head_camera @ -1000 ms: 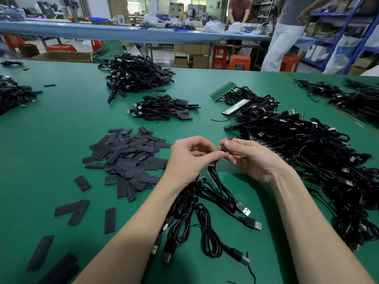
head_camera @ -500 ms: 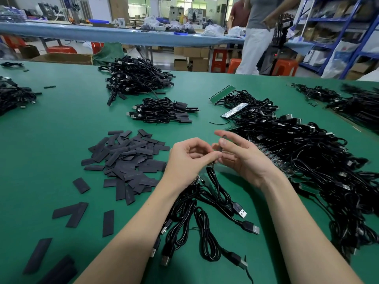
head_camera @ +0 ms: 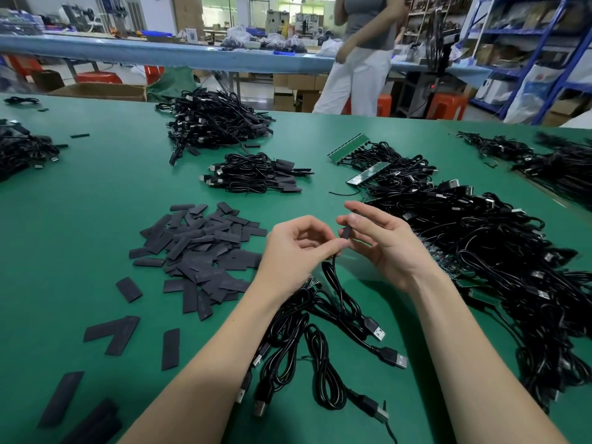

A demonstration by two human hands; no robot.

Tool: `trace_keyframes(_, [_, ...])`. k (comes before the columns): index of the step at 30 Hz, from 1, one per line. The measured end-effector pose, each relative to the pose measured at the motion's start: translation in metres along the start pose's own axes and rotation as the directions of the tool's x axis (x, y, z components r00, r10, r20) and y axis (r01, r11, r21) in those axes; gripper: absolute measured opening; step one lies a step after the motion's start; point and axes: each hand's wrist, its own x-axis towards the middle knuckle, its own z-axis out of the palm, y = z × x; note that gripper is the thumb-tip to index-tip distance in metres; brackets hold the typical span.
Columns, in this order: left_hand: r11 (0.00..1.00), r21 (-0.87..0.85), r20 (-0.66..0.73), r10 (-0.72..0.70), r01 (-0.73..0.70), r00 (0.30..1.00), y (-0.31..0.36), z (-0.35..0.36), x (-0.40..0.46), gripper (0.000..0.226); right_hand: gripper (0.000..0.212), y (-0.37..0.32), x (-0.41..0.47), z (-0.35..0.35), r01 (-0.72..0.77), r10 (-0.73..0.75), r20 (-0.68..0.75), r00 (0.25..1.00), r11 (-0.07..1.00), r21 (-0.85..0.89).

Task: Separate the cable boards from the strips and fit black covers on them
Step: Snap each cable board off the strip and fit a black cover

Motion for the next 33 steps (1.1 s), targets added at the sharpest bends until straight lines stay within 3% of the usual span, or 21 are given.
trace_keyframes(3, [1.0,0.017,-0.002,0.002,-0.002,1.0,-0.0004,0.0004,-0.0003,0.02,0.027,0.0007,0.001,-0.0018,-0.006,0.006,0.0,1.0,1.0,-0.014])
trace_keyframes(8, [0.999,0.032,-0.025,0.012,-0.012,1.0,-0.0016,0.0,-0.0004,0.018,0.046,0.0008,0.0008,-0.0067,-0.074,0.075,0.075,0.994,0.997,-0.024])
trace_keyframes(13, [1.0,0.019,-0.028,0.018,-0.018,0.999,-0.0008,0.0009,-0.0008,0.018,0.042,0.0025,0.002,-0.0074,-0.137,0.136,0.072,0.988,0.991,0.006])
trace_keyframes(19, [1.0,0.019,-0.035,0.012,-0.012,0.999,0.0003,0.0022,-0.0003,0.018,0.041,0.0055,0.0034,-0.0037,-0.112,0.107,0.062,0.992,0.99,0.084])
trace_keyframes(33, [0.997,0.072,0.0,0.016,-0.016,1.0,-0.0019,0.0005,-0.0032,0.016,0.029,0.0006,-0.0026,-0.0029,-0.087,0.088,0.075,0.993,0.996,-0.027])
